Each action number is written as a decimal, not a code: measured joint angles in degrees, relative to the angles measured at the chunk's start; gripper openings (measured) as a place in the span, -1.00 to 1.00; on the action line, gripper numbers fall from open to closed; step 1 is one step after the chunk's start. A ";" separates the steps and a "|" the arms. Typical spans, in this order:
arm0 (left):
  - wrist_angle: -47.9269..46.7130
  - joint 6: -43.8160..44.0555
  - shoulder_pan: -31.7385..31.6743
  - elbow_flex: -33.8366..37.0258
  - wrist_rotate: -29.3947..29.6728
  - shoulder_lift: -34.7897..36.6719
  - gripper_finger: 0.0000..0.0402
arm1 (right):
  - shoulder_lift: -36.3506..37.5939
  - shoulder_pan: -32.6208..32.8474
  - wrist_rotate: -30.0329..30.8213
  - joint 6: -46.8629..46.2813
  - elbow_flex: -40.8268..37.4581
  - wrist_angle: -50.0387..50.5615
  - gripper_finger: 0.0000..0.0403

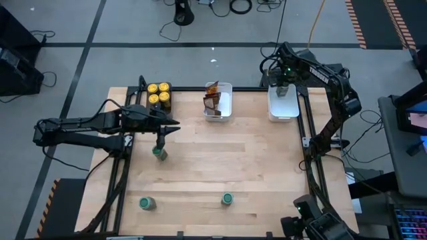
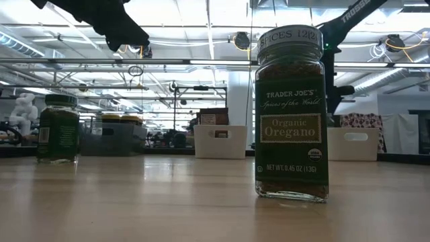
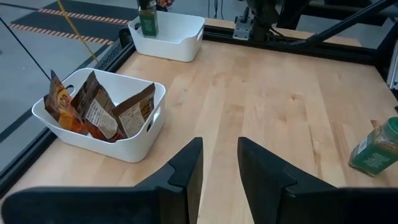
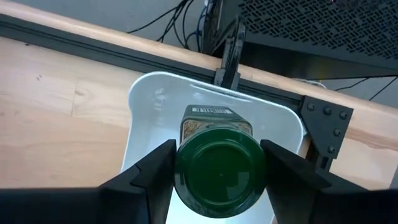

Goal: Sort spices by type
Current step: Put the top right green seasoning bottle into the right white bin

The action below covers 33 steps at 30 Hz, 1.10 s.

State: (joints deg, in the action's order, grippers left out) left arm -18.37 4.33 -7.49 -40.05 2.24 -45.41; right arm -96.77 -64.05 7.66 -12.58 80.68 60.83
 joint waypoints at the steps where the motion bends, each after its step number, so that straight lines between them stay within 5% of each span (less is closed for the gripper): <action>1: 0.00 0.12 0.00 0.00 0.00 0.00 -0.48 | 0.02 0.00 0.02 -0.05 0.00 -0.27 -0.03; 33: -0.11 1.36 0.00 0.00 0.00 0.00 -0.48 | 0.02 3.41 -0.25 -4.90 0.00 -2.54 -0.03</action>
State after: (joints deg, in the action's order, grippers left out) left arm -18.48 5.69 -7.49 -40.05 2.24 -45.41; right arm -96.75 -60.65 7.41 -17.48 80.68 58.29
